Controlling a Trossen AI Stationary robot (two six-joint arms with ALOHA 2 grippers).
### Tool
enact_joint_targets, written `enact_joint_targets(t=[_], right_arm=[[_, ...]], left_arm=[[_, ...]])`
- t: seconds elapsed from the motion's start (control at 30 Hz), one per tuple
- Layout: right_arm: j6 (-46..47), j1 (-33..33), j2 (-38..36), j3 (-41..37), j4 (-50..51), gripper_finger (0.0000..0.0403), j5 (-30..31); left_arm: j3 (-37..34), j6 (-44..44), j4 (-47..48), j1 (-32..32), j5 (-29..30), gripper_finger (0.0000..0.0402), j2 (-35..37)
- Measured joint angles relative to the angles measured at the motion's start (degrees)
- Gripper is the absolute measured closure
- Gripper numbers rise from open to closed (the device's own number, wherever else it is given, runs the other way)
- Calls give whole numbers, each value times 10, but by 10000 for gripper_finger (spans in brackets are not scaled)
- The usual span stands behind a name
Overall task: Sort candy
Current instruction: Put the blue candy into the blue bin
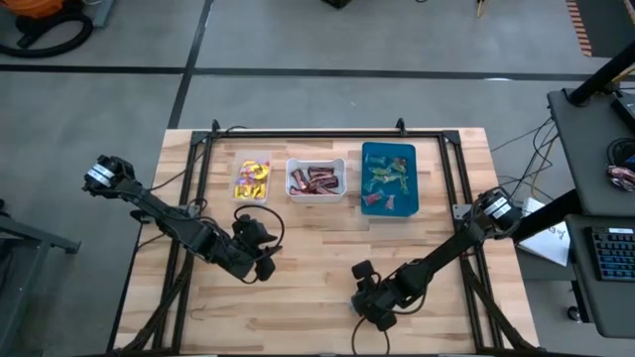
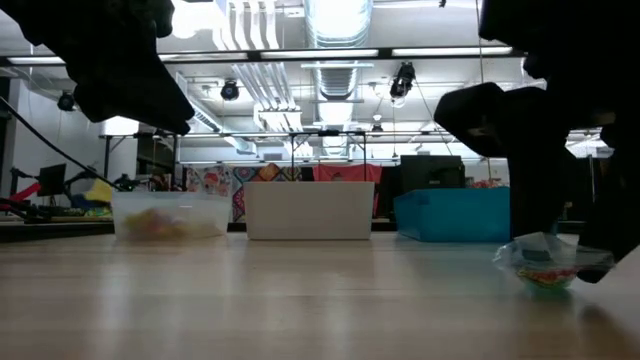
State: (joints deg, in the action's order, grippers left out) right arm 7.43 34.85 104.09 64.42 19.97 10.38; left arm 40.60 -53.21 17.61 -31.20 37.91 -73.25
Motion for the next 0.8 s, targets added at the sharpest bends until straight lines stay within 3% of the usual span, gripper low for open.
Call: enact_joint_targets(t=[0.33,0.63,0.8], right_arm=[[-15,-8,-3,1,1,386,-9],[-22,-20,-33,0,8,394,-12],[-23,-44,-83,0,37,394,61]], left_arm=[[0,2,-6,-1,0,269,0],[21,61,20,-5,0,269,6],[80,114,122,-15,27,269,16]])
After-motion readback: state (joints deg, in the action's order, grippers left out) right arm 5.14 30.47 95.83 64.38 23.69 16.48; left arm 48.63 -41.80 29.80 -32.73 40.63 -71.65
